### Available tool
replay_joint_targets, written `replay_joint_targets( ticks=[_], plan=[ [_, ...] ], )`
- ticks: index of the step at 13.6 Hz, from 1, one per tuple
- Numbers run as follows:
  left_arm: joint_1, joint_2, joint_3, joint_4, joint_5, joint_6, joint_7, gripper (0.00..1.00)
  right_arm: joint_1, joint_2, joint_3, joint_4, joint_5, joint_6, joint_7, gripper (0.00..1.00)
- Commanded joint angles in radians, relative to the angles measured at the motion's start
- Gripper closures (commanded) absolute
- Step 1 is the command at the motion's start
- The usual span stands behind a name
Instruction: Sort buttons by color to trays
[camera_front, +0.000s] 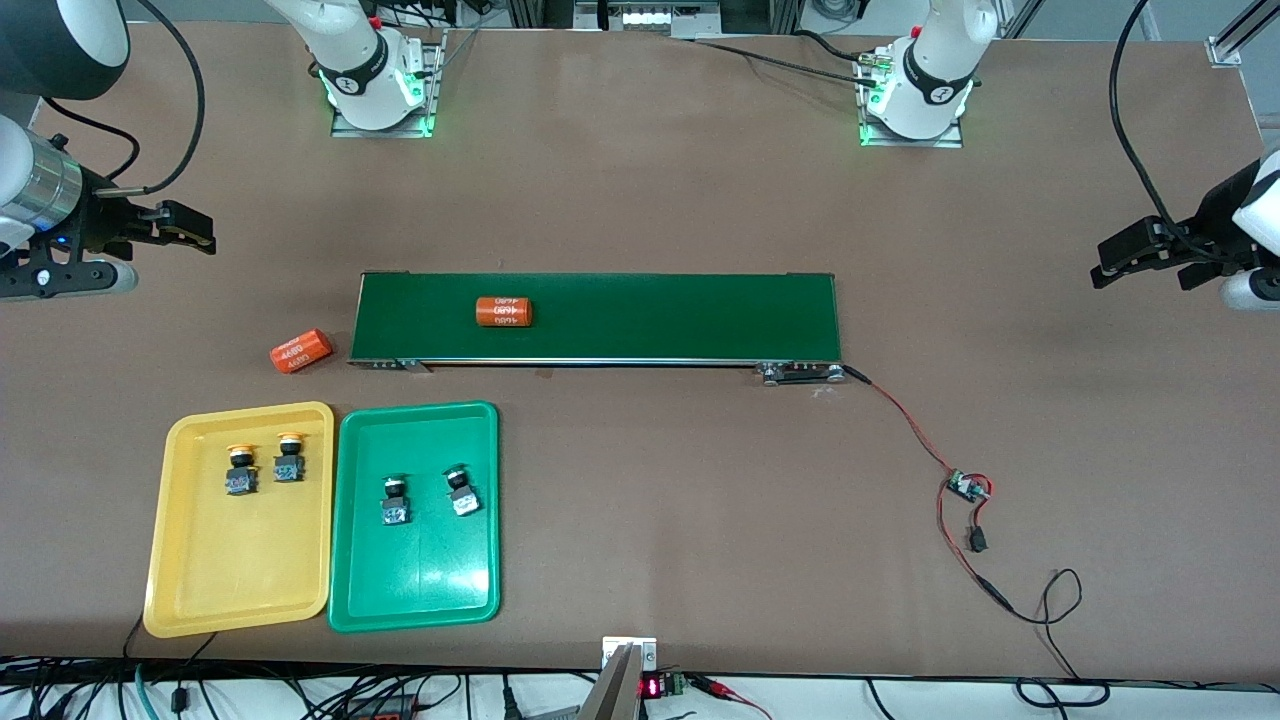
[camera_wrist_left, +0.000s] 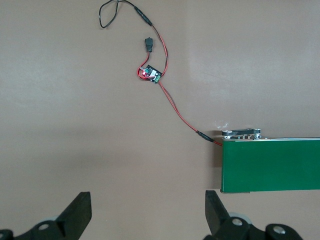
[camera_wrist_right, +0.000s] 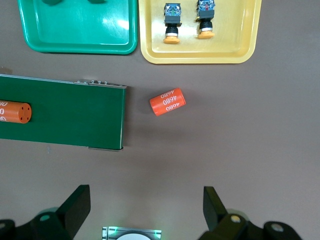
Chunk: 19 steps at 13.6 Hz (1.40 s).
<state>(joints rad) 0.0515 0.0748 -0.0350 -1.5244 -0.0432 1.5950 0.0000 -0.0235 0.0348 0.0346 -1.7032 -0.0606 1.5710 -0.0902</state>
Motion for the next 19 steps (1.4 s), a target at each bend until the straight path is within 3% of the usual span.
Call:
replay_joint_targets(
  ticks=[1,6,9,19],
  plan=[
    [0.005,-0.024,-0.006,-0.023,0.019,-0.001,0.0,0.0,-0.018,-0.003,0.008,-0.001,-0.007,0.003,0.003,0.0],
    [0.005,-0.024,-0.008,-0.023,0.017,-0.001,-0.002,0.0,-0.019,-0.003,0.005,-0.003,-0.007,0.009,0.007,0.0],
    [0.007,-0.027,-0.006,-0.023,0.017,-0.003,0.0,0.0,-0.019,0.01,0.004,-0.001,0.076,0.03,0.01,0.0],
    [0.01,-0.026,0.001,-0.025,0.017,-0.003,0.0,0.0,-0.012,0.019,0.007,-0.001,0.085,0.05,0.01,0.0]
  ],
)
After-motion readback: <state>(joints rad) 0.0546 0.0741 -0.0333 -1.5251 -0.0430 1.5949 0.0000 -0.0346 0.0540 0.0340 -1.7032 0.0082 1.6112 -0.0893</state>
